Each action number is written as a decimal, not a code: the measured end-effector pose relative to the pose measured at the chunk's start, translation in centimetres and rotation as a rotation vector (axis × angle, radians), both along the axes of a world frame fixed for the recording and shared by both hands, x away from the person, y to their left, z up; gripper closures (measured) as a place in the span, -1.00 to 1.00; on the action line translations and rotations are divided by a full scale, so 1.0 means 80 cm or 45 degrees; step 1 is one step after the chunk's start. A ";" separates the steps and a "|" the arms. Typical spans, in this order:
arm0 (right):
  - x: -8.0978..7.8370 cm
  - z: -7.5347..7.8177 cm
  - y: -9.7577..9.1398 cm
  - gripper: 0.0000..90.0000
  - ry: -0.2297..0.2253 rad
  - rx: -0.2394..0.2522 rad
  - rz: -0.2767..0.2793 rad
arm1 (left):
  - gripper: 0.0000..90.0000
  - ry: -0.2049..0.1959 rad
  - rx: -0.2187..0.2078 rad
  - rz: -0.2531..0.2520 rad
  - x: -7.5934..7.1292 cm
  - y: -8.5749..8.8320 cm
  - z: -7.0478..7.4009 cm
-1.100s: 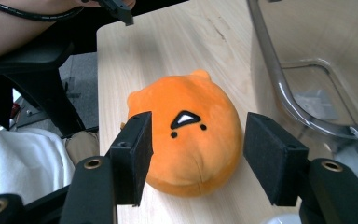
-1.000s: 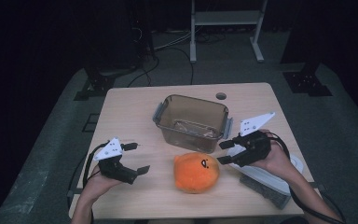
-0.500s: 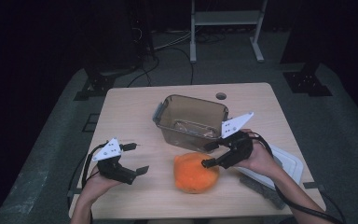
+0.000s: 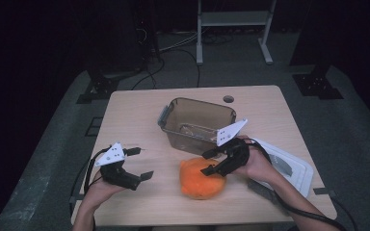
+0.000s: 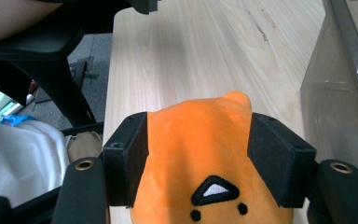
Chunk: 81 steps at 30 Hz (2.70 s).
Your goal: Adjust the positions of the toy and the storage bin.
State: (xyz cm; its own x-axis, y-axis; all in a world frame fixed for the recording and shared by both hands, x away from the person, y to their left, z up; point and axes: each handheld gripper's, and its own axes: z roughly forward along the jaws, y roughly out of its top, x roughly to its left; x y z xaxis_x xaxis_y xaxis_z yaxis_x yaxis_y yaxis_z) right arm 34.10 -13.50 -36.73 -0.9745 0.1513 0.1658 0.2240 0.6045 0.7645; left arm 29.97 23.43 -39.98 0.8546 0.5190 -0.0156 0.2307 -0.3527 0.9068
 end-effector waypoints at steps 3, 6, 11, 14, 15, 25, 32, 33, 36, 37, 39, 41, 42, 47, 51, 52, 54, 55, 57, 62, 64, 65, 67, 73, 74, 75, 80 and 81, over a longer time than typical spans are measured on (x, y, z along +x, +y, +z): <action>0.001 -0.002 0.002 -0.18 -0.002 -0.006 0.002 | -0.94 0.001 0.002 -0.003 0.000 0.000 0.000; 0.001 -0.007 0.007 -0.18 -0.008 -0.019 0.008 | -0.94 0.002 0.000 -0.004 0.001 -0.001 -0.001; 0.002 -0.015 0.013 -0.18 -0.003 -0.038 0.010 | -0.94 0.003 -0.001 -0.004 0.001 -0.001 -0.001; 0.003 -0.019 0.016 -0.17 -0.006 -0.051 0.013 | -0.94 0.003 -0.002 -0.004 0.001 -0.001 -0.001; 0.002 -0.020 0.017 -0.17 -0.006 -0.056 0.012 | -0.94 0.003 -0.002 -0.005 0.001 -0.001 -0.001; 0.003 -0.032 0.025 -0.07 -0.015 -0.076 0.007 | -0.94 0.006 -0.003 -0.004 0.002 0.000 -0.002; 0.002 -0.038 0.026 0.06 -0.010 -0.097 0.006 | -0.94 0.004 -0.004 -0.002 0.002 0.001 -0.001; 0.001 -0.038 0.026 0.07 -0.012 -0.104 0.006 | -0.94 0.004 -0.004 -0.002 0.002 0.001 -0.001; -0.001 -0.039 0.028 0.16 -0.019 -0.133 0.011 | -0.94 0.002 -0.005 -0.004 0.002 0.000 -0.001; -0.001 -0.039 0.028 0.16 -0.019 -0.133 0.011 | -0.94 0.002 -0.005 -0.004 0.002 0.000 -0.001; -0.001 -0.040 0.029 0.21 -0.020 -0.142 0.014 | -0.94 0.003 -0.004 -0.005 0.002 -0.001 -0.001; -0.002 -0.043 0.030 0.29 -0.013 -0.148 0.017 | -0.94 0.005 -0.003 -0.005 0.002 -0.001 -0.001; -0.003 -0.044 0.030 0.33 -0.010 -0.149 0.020 | -0.94 0.003 -0.004 -0.006 0.002 -0.001 -0.001; -0.005 -0.047 0.029 0.45 -0.003 -0.149 0.027 | -0.94 0.003 -0.004 -0.006 0.002 -0.001 -0.001; -0.006 -0.047 0.029 0.52 -0.006 -0.150 0.024 | -0.94 0.005 -0.002 -0.009 0.002 -0.001 -0.001; -0.006 -0.046 0.029 0.55 -0.002 -0.152 0.018 | -0.94 0.005 -0.003 -0.009 0.002 -0.001 -0.001; -0.006 -0.046 0.029 0.59 0.002 -0.154 0.015 | -0.94 0.006 -0.003 -0.008 0.002 -0.002 -0.001; -0.006 -0.046 0.029 0.59 0.002 -0.154 0.015 | -0.94 0.006 -0.003 -0.008 0.002 -0.002 -0.001; -0.006 -0.045 0.029 0.61 0.004 -0.152 0.010 | -0.94 0.007 -0.004 -0.008 0.002 -0.001 -0.001; -0.004 -0.041 0.030 0.67 0.026 -0.142 -0.006 | -0.94 0.008 -0.005 -0.004 0.003 0.000 -0.002; -0.004 -0.038 0.030 0.69 0.035 -0.144 -0.008 | -0.94 0.009 -0.005 -0.005 0.003 0.000 -0.002; -0.004 -0.037 0.031 0.69 0.033 -0.146 -0.008 | -0.94 0.010 -0.003 -0.005 0.003 0.000 -0.002; -0.004 -0.036 0.031 0.70 0.043 -0.143 -0.011 | -0.94 0.009 -0.002 -0.006 0.004 0.000 -0.002; 0.000 -0.031 0.031 0.73 0.061 -0.139 -0.024 | -0.94 0.013 0.000 0.000 0.005 0.001 -0.003; 0.001 -0.031 0.030 0.73 0.069 -0.136 -0.026 | -0.94 0.013 0.002 0.000 0.005 0.002 -0.003; 0.001 -0.031 0.030 0.73 0.069 -0.136 -0.026 | -0.94 0.014 0.003 0.001 0.005 0.002 -0.004; 0.002 -0.026 0.029 0.74 0.112 -0.086 -0.013 | -0.94 0.016 -0.004 0.014 0.005 0.007 -0.005; 0.002 -0.026 0.029 0.74 0.112 -0.086 -0.013 | -0.94 0.016 -0.004 0.014 0.005 0.007 -0.005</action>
State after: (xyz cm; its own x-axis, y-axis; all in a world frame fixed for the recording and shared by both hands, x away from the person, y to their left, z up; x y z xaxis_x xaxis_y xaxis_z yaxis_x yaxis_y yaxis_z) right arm 34.30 -11.18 -38.83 -0.9549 0.1749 0.2398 0.2949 0.6515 0.6990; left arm 30.39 24.00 -40.34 0.8486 0.5282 -0.0279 0.2458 -0.3472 0.9050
